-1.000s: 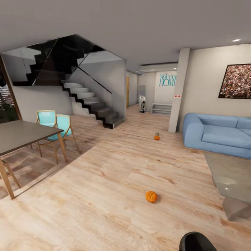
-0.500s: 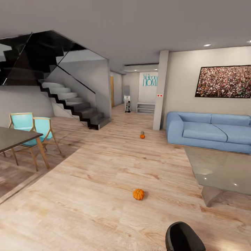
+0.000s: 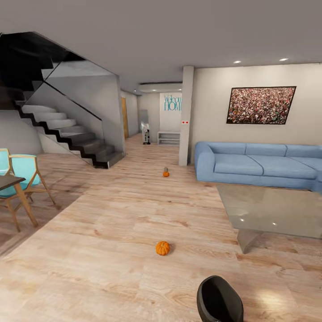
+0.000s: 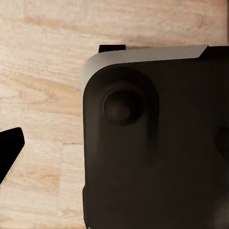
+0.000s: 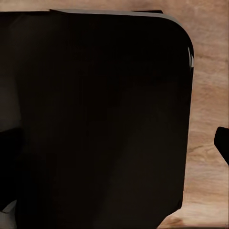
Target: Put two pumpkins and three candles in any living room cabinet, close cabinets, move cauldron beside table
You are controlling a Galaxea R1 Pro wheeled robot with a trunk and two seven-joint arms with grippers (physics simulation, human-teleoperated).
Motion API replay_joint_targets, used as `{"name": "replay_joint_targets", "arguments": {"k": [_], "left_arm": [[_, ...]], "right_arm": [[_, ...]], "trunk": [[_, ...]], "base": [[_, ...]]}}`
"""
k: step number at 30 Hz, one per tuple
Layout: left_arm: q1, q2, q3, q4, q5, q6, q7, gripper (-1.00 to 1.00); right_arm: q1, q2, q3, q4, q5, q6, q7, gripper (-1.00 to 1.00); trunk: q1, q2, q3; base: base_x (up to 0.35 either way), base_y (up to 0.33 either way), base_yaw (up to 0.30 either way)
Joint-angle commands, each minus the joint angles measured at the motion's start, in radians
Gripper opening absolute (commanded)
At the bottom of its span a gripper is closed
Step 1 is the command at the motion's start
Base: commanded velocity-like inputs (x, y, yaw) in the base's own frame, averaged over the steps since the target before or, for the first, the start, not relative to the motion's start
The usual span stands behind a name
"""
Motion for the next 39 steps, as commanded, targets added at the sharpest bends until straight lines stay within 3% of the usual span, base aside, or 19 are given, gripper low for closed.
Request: {"name": "replay_joint_targets", "arguments": {"k": [1,39], "left_arm": [[0.0,0.001,0.0,0.001,-0.001,-0.003,0.0,1.0],[0.0,0.0,0.001,0.001,-0.001,-0.002,0.0,1.0]], "right_arm": [[-0.001,0.0,-0.005,0.002,0.0,-0.006,0.001,1.0],[-0.001,0.025,-0.033,0.0,0.0,-0.009,0.001,1.0]], "trunk": [[0.0,0.0,-0.001],[0.0,0.0,-0.001]], "base": [[0.0,0.0,-0.266],[0.0,0.0,-0.213]]}}
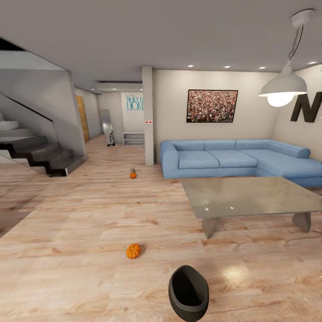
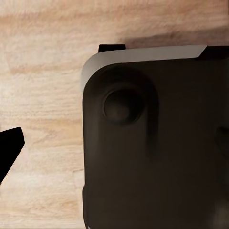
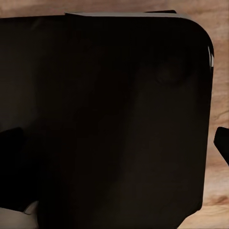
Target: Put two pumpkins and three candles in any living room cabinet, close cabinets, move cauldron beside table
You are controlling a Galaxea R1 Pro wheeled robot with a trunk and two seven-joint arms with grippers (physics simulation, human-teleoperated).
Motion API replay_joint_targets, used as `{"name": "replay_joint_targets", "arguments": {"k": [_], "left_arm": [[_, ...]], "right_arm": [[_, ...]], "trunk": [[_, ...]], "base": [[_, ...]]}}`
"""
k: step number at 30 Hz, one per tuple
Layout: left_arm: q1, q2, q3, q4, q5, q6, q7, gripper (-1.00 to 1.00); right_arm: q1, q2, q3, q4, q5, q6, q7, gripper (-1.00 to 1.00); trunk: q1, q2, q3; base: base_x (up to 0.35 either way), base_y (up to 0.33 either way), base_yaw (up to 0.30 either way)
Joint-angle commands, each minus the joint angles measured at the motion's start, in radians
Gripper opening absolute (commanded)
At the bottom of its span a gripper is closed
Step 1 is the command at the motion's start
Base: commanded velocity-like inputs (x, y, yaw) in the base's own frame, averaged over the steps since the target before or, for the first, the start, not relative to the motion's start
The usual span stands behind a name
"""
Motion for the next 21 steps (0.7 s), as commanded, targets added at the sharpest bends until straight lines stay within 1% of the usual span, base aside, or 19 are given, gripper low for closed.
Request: {"name": "replay_joint_targets", "arguments": {"k": [1,6,9,11,14,15,16,17,19,21], "left_arm": [[0.0,0.0,0.0,0.001,-0.001,-0.004,-0.001,1.0],[0.0,-0.001,-0.007,0.0,-0.003,-0.005,-0.004,1.0],[0.0,-0.001,-0.012,-0.001,-0.009,-0.005,-0.005,1.0],[0.0,-0.001,-0.018,-0.001,-0.019,-0.008,-0.004,1.0],[0.0,0.0,-0.025,-0.001,-0.031,-0.036,-0.004,1.0],[0.0,0.0,-0.03,-0.001,-0.034,-0.045,-0.004,1.0],[0.0,0.0,-0.056,-0.001,-0.036,-0.055,-0.004,1.0],[0.0,0.0,-0.066,-0.001,-0.036,-0.058,-0.004,1.0],[0.0,-0.001,-0.08,0.0,-0.036,-0.061,-0.004,1.0],[0.0,0.0,-0.084,0.0,-0.036,-0.064,-0.004,1.0]], "right_arm": [[-0.001,0.001,-0.005,0.002,-0.001,-0.006,0.001,1.0],[-0.001,0.011,-0.004,-0.001,-0.001,-0.005,0.001,1.0],[-0.001,0.012,-0.004,-0.005,0.0,-0.005,0.001,1.0],[-0.001,0.012,-0.004,-0.005,0.0,-0.004,0.001,1.0],[-0.001,0.012,-0.005,-0.004,0.001,-0.003,0.0,1.0],[-0.001,0.012,-0.005,-0.003,0.001,-0.002,0.0,1.0],[-0.001,0.012,-0.005,-0.001,0.0,-0.004,0.0,1.0],[-0.001,0.012,-0.006,0.0,0.0,-0.004,0.0,1.0],[-0.001,0.012,-0.006,0.0,0.0,-0.005,0.0,1.0],[-0.001,0.012,-0.006,-0.001,0.0,-0.005,0.0,1.0]], "trunk": [[0.0,0.0,-0.001],[0.0,0.0,-0.001],[0.0,0.0,-0.001],[0.0,0.0,-0.001],[0.0,0.0,-0.001],[0.0,0.0,-0.001],[0.0,0.0,-0.001],[0.0,0.0,-0.001],[0.0,0.0,-0.001],[0.0,0.0,-0.001]], "base": [[0.0,0.0,-0.085],[0.039,0.0,-0.028],[0.218,0.0,-0.006],[0.278,0.0,-0.003],[0.308,-0.006,-0.001],[0.319,-0.045,-0.001],[0.314,-0.119,0.0],[0.302,-0.146,0.0],[0.286,-0.176,0.0],[0.276,-0.194,0.0]]}}
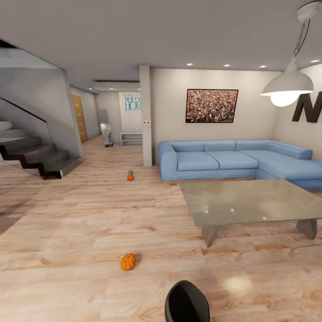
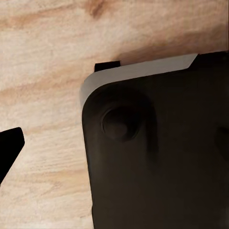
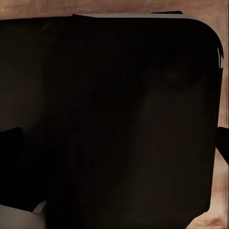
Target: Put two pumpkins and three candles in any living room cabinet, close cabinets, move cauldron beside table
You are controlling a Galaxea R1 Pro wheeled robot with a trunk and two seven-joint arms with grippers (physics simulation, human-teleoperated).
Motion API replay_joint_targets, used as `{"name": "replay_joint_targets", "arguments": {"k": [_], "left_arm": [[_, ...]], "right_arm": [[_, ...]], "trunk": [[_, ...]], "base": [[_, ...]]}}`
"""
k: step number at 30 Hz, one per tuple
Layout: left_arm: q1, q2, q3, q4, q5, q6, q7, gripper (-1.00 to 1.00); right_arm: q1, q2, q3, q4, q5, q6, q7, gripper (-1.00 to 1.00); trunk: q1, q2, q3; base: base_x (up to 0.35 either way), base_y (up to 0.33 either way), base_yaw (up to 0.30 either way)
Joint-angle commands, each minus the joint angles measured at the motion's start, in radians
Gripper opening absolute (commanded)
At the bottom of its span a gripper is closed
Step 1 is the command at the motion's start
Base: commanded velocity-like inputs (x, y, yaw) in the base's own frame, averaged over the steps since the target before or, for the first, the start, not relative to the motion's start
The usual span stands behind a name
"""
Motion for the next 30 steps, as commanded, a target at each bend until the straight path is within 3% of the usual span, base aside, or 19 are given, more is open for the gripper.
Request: {"name": "replay_joint_targets", "arguments": {"k": [1,7,15,22,30], "left_arm": [[-0.001,0.0,-0.007,0.001,-0.004,-0.004,0.0,1.0],[-0.001,0.0,-0.013,0.001,-0.003,-0.01,0.0,1.0],[-0.001,0.0,-0.015,0.001,-0.005,-0.035,0.0,1.0],[-0.001,0.0,-0.067,0.001,-0.005,-0.036,0.006,1.0],[-0.001,-0.001,-0.078,0.001,-0.005,-0.038,0.008,1.0]], "right_arm": [[-0.001,0.0,-0.005,0.002,0.0,-0.006,0.001,1.0],[-0.001,0.001,-0.004,-0.002,-0.001,-0.005,0.0,1.0],[-0.001,0.0,-0.005,-0.004,-0.001,-0.005,0.0,1.0],[-0.001,0.0,-0.004,-0.008,0.001,-0.005,0.0,1.0],[-0.001,0.0,-0.003,-0.009,0.001,-0.005,0.0,1.0]], "trunk": [[0.001,0.0,-0.001],[0.001,0.0,-0.001],[0.001,0.0,-0.001],[0.001,0.0,-0.001],[0.001,0.0,-0.001]], "base": [[0.273,-0.199,0.0],[0.233,-0.198,0.0],[0.033,-0.065,0.0],[0.002,-0.238,0.0],[0.037,-0.241,0.0]]}}
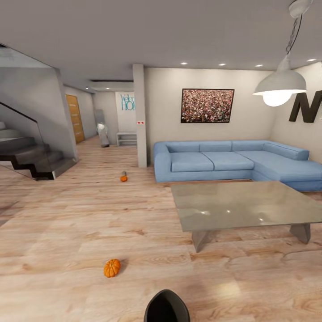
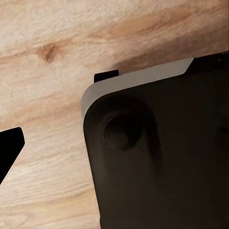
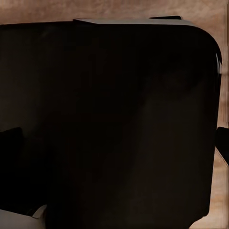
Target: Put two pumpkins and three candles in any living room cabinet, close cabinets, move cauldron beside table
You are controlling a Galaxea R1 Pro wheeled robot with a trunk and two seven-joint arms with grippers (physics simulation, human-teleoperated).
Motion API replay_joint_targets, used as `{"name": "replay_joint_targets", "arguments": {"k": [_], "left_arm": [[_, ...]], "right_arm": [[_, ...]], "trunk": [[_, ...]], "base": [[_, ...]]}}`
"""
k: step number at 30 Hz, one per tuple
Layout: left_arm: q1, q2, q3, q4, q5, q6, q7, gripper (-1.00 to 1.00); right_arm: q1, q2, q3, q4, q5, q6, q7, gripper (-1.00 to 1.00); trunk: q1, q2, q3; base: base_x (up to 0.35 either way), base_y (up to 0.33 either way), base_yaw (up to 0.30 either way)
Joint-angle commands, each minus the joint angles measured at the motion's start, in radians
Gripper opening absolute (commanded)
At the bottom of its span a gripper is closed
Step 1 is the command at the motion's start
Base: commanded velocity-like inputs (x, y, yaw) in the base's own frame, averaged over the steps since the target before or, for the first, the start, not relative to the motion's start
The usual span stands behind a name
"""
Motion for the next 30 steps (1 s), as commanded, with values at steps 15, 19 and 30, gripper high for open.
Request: {"name": "replay_joint_targets", "arguments": {"k": [15,19,30], "left_arm": [[-0.001,0.001,-0.005,0.001,-0.002,-0.006,-0.002,1.0],[-0.001,0.001,-0.005,0.001,-0.002,-0.006,-0.003,1.0],[-0.001,0.001,-0.007,0.001,-0.001,-0.006,-0.004,1.0]], "right_arm": [[-0.001,0.001,-0.004,0.002,0.0,-0.006,0.001,1.0],[-0.001,0.001,-0.004,0.002,0.0,-0.007,0.001,1.0],[-0.001,0.001,-0.005,0.002,0.0,-0.007,0.001,1.0]], "trunk": [[0.0,0.0,-0.001],[0.0,0.0,-0.001],[0.0,0.0,-0.001]], "base": [[0.12,-0.024,0.0],[0.131,0.0,0.0],[0.067,-0.023,0.0]]}}
